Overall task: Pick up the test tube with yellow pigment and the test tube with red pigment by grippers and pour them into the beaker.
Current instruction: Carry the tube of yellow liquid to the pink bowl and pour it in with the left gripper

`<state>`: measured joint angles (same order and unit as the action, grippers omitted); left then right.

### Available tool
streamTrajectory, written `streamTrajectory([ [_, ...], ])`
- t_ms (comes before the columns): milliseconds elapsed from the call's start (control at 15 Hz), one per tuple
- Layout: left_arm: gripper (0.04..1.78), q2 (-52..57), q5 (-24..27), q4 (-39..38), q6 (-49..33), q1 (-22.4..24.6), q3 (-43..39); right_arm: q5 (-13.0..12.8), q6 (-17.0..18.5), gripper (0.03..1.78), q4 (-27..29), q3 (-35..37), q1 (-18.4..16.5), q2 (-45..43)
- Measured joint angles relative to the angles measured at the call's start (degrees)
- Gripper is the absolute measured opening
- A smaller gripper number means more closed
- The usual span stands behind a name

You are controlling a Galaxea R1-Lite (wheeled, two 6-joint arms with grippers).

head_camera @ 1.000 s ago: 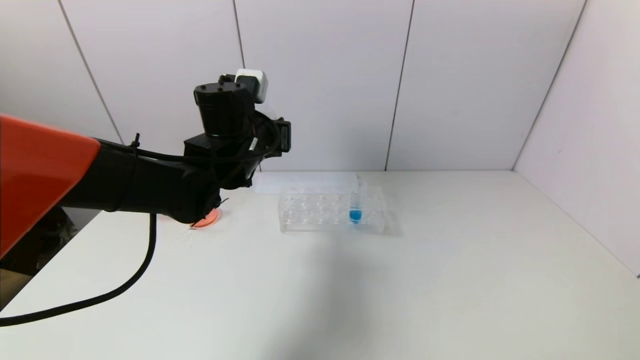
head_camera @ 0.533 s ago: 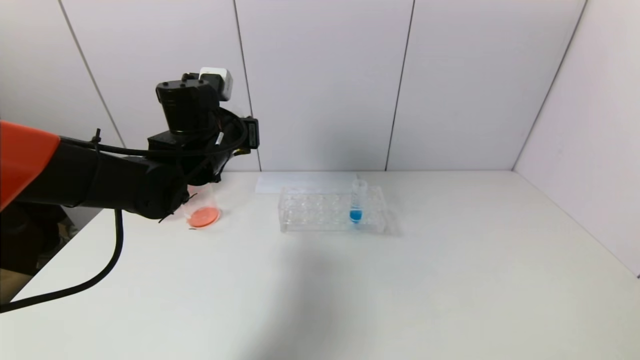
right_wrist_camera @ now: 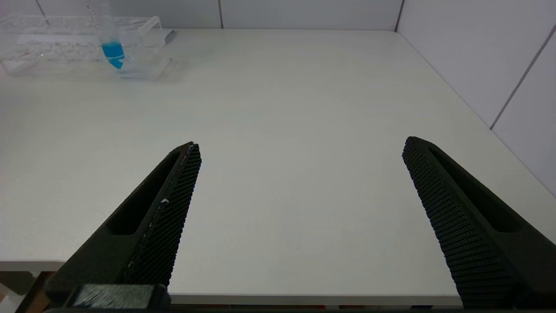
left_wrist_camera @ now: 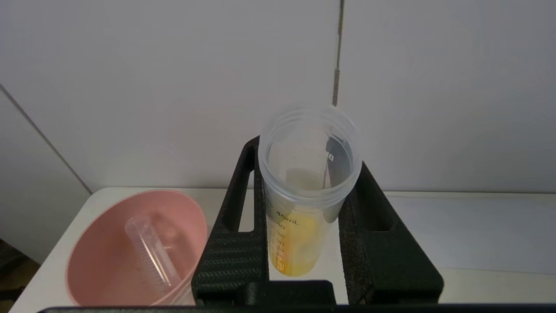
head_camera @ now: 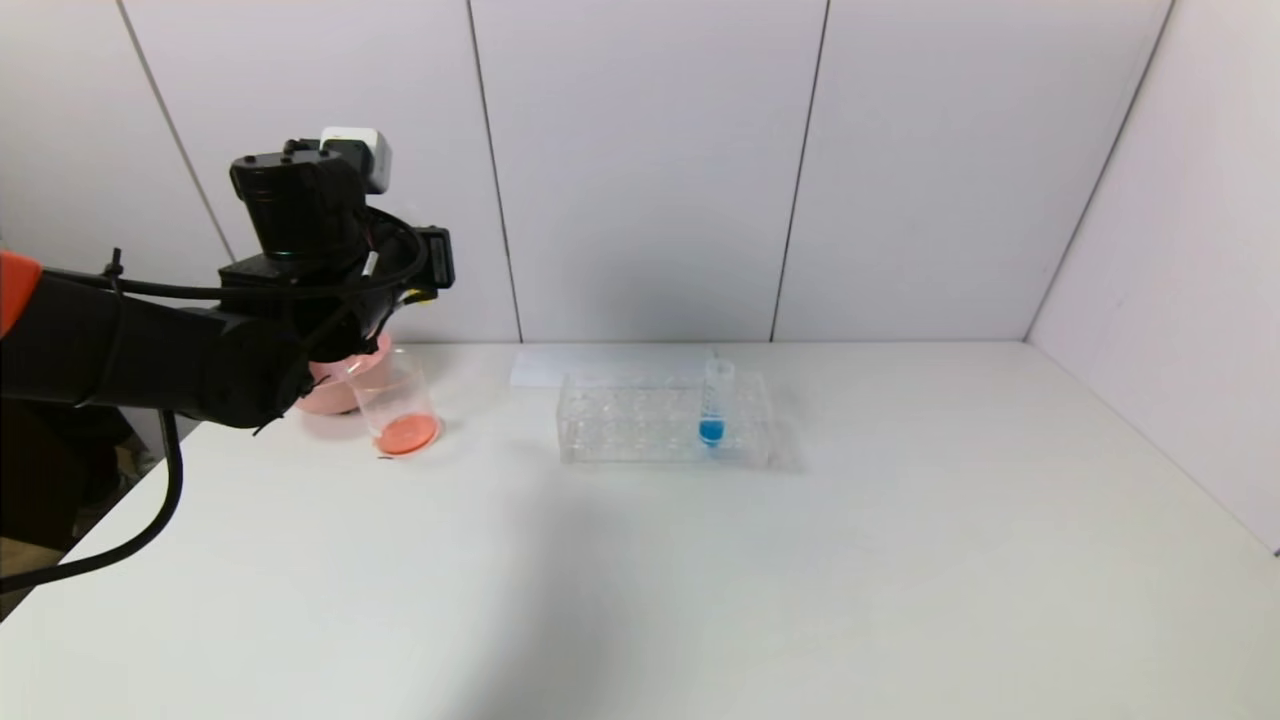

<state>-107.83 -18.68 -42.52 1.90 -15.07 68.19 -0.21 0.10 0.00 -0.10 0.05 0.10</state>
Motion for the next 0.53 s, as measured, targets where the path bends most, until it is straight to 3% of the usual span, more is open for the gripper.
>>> streamTrajectory([
  [533, 0.47, 2.21, 3.22, -0.52, 0.11, 10.12, -4.56, 0.0, 0.0, 1.7, 0.0, 0.0, 0.02, 0.0],
])
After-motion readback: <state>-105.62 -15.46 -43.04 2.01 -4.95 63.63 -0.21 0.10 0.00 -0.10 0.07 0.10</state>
